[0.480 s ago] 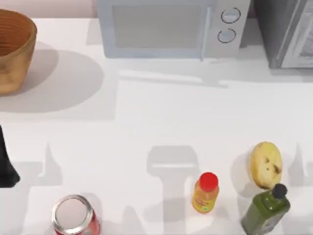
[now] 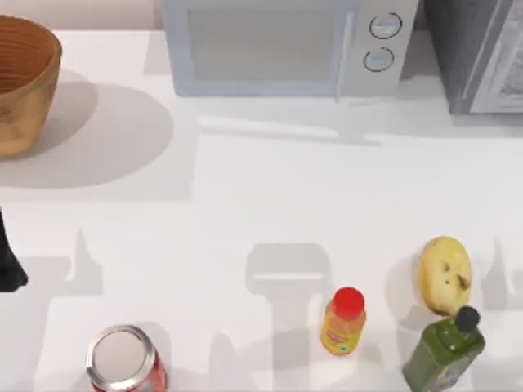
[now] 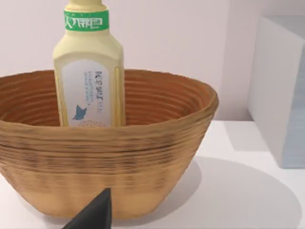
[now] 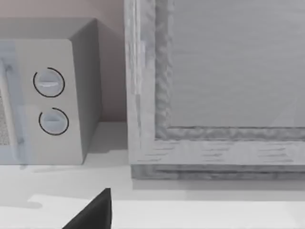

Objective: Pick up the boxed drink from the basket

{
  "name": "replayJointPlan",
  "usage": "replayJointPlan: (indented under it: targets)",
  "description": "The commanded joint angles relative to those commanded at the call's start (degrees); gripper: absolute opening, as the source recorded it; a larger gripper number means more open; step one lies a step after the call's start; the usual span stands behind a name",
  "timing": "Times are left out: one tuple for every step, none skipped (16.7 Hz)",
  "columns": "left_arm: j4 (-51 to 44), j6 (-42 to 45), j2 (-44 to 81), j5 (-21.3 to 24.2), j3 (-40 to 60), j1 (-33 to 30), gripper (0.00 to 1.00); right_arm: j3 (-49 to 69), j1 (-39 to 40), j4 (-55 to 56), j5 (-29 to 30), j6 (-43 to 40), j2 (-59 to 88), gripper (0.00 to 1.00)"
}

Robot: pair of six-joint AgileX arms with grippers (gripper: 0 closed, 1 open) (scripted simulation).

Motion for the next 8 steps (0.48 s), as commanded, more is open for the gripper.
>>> replayJointPlan:
  targets:
    - [2.26, 0.05, 3.52, 0.61, 1.34, 0.67, 1.0, 0.0, 0.0, 0.0, 0.0, 0.0, 0.0, 1.0]
    - [4.78, 0.12, 7.38, 1.28, 2.86, 1.4, 1.0, 0.0, 0.0, 0.0, 0.0, 0.0, 0.0, 1.0]
    - [7.51, 0.22, 11.53, 2.0, 4.54, 2.17, 1.0, 0.0, 0.0, 0.0, 0.0, 0.0, 0.0, 1.0]
    - [10.45, 0.34, 15.99, 2.77, 6.35, 2.97, 1.0, 0.0, 0.0, 0.0, 0.0, 0.0, 0.0, 1.0]
    - [13.52, 0.47, 20.68, 3.58, 8.25, 3.8, 1.0, 0.0, 0.0, 0.0, 0.0, 0.0, 0.0, 1.0]
    - [16.7, 0.6, 25.58, 4.43, 10.23, 4.64, 1.0, 0.0, 0.0, 0.0, 0.0, 0.0, 0.0, 1.0]
    - [19.96, 0.72, 30.64, 5.3, 12.27, 5.49, 1.0, 0.0, 0.0, 0.0, 0.0, 0.0, 0.0, 1.0]
    - [23.27, 0.83, 35.84, 6.2, 14.35, 6.34, 1.0, 0.0, 0.0, 0.0, 0.0, 0.0, 0.0, 1.0]
